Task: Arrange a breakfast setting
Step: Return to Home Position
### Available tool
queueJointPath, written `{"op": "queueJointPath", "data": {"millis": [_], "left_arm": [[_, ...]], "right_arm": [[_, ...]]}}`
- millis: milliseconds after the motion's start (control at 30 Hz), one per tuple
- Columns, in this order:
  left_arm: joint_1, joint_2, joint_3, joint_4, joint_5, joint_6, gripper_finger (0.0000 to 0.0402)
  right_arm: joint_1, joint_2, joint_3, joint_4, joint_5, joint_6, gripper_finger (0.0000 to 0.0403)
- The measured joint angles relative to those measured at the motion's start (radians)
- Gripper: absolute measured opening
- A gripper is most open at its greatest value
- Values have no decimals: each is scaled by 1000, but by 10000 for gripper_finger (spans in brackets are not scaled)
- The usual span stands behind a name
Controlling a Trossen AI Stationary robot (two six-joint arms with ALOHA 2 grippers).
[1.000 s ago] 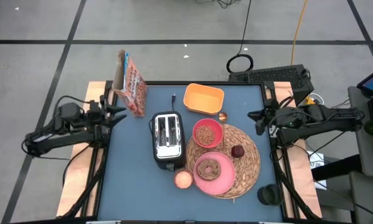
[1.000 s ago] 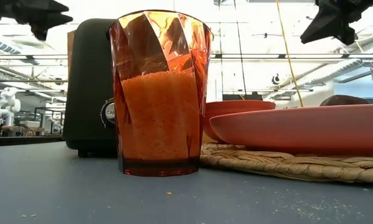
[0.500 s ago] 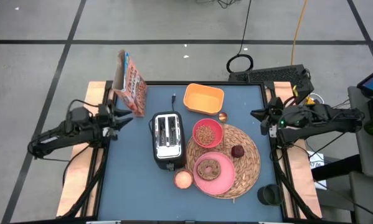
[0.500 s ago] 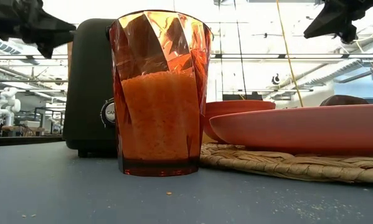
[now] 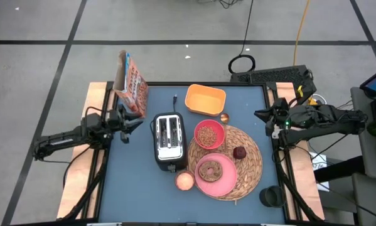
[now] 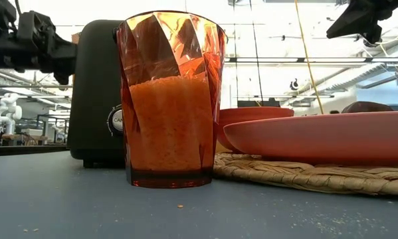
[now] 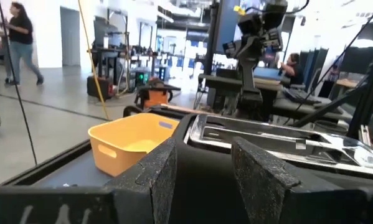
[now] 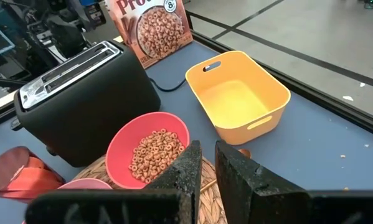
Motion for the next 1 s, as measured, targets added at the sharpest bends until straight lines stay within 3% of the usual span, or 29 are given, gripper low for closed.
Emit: {"op": "queueJointPath", "data": {"millis": [500, 700, 1000], "left_arm": [[0, 7, -20, -56, 0, 10, 159], [0, 7, -20, -57, 0, 27, 159], [0, 7, -20, -59, 0, 86, 159]], "right_arm": [[0, -15, 0, 1, -11, -96, 38], [0, -86, 0, 81, -110, -231, 38], [0, -210, -29, 113, -108, -375, 38]]}}
